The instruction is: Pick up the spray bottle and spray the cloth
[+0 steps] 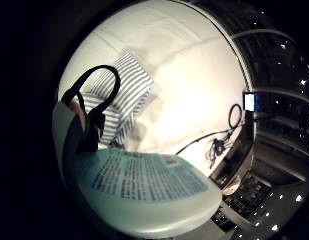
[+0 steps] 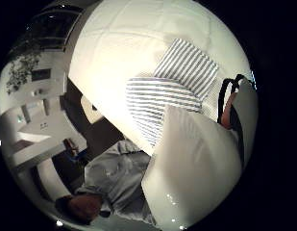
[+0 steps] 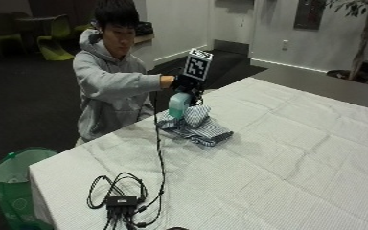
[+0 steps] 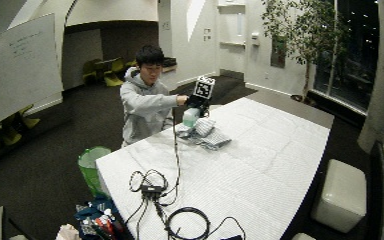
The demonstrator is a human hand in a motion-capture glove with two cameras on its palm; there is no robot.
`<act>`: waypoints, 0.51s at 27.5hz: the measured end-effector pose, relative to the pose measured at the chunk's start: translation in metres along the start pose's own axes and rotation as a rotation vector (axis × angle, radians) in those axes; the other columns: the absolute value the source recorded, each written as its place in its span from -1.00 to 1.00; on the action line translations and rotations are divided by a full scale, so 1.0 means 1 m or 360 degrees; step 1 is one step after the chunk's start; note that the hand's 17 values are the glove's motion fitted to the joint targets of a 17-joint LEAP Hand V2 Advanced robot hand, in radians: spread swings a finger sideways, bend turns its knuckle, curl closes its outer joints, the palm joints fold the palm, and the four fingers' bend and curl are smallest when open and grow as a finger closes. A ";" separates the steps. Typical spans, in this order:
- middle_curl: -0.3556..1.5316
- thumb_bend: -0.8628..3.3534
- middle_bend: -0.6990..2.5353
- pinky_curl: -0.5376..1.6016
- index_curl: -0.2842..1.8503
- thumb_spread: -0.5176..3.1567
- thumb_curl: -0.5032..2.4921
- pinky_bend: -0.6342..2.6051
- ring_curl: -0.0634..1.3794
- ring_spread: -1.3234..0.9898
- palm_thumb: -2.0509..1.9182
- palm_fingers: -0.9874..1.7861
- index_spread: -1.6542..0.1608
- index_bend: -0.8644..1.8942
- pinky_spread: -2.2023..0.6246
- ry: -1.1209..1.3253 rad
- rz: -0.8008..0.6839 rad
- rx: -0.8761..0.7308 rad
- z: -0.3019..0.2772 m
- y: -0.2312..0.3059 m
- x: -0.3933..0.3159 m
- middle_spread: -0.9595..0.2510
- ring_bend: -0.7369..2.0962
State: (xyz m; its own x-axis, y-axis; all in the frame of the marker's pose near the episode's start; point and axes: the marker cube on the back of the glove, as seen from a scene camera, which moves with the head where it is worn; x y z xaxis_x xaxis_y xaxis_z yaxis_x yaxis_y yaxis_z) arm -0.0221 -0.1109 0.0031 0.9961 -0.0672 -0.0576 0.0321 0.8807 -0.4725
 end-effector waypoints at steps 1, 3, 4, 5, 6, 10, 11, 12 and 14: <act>-0.08 -0.61 -0.12 -0.07 -0.21 -0.75 -0.22 -0.43 -0.25 0.01 0.53 0.71 0.64 0.06 0.36 -0.0001 -0.0001 -0.0011 0.005 -0.001 0.000 0.52 -0.06; -0.08 -0.61 -0.12 -0.07 -0.21 -0.75 -0.22 -0.43 -0.25 0.01 0.53 0.71 0.64 0.06 0.36 -0.0013 -0.0026 -0.0020 0.012 -0.002 -0.002 0.52 -0.06; -0.08 -0.61 -0.12 -0.07 -0.21 -0.75 -0.22 -0.43 -0.25 0.01 0.53 0.71 0.64 0.06 0.36 -0.0032 -0.0047 -0.0011 0.013 -0.002 -0.004 0.52 -0.06; -0.08 -0.61 -0.12 -0.07 -0.21 -0.75 -0.22 -0.43 -0.25 0.01 0.53 0.71 0.64 0.06 0.36 -0.0062 -0.0073 0.0008 0.014 0.000 -0.006 0.52 -0.06; -0.08 -0.61 -0.12 -0.07 -0.21 -0.75 -0.22 -0.43 -0.25 0.01 0.53 0.71 0.64 0.06 0.36 -0.0099 -0.0105 0.0038 0.013 0.002 -0.009 0.52 -0.06; -0.08 -0.60 -0.12 -0.07 -0.21 -0.75 -0.22 -0.43 -0.25 0.01 0.53 0.71 0.64 0.06 0.36 -0.0248 -0.0261 0.0223 0.001 0.017 -0.027 0.52 -0.06; -0.08 -0.60 -0.12 -0.07 -0.21 -0.75 -0.22 -0.43 -0.25 0.01 0.53 0.71 0.64 0.06 0.36 -0.0299 -0.0303 0.0277 -0.003 0.022 -0.034 0.52 -0.06; -0.08 -0.60 -0.12 -0.07 -0.21 -0.74 -0.22 -0.43 -0.25 0.01 0.53 0.70 0.64 0.06 0.36 -0.0365 -0.0346 0.0332 -0.007 0.026 -0.041 0.52 -0.06; -0.08 -0.60 -0.12 -0.07 -0.21 -0.74 -0.22 -0.43 -0.25 0.01 0.53 0.70 0.64 0.06 0.37 -0.0558 -0.0438 0.0457 -0.017 0.033 -0.054 0.52 -0.06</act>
State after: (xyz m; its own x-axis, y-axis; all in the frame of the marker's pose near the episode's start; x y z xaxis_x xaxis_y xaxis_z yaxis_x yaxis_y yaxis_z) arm -0.0764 -0.0861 -0.0244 0.9138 -0.1962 0.3556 0.2683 0.9489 -0.1660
